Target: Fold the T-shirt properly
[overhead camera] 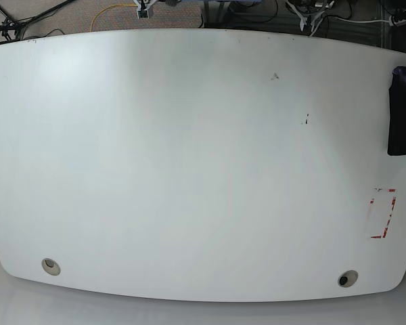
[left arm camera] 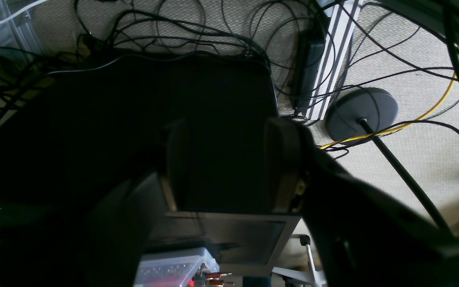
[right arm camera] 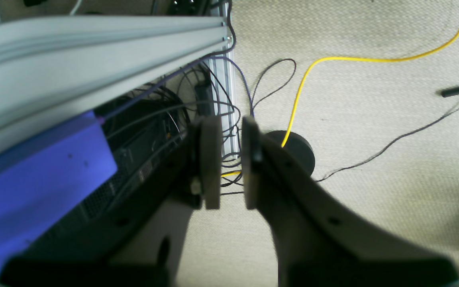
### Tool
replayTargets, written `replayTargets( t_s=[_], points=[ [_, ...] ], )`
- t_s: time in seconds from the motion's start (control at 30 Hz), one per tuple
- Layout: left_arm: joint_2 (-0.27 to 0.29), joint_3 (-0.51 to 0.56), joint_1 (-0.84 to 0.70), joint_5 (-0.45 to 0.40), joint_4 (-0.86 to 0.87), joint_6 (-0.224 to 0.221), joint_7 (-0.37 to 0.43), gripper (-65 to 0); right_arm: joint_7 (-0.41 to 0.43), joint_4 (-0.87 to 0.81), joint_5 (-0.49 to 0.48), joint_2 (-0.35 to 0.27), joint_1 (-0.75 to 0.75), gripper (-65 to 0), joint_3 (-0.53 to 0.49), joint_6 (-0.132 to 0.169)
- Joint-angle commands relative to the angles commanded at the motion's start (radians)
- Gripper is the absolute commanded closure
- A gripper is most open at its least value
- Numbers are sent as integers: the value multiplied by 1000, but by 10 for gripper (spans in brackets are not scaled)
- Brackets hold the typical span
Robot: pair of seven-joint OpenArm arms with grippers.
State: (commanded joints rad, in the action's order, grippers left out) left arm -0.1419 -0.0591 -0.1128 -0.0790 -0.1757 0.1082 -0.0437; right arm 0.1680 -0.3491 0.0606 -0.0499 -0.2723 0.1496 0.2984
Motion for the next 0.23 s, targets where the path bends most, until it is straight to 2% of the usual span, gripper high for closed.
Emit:
replayTargets(
  t_s=[0.23],
  points=[
    [11,0,0,3,-2,3,3,-267,2,0,0,2,2,-87,0,0]
  ],
)
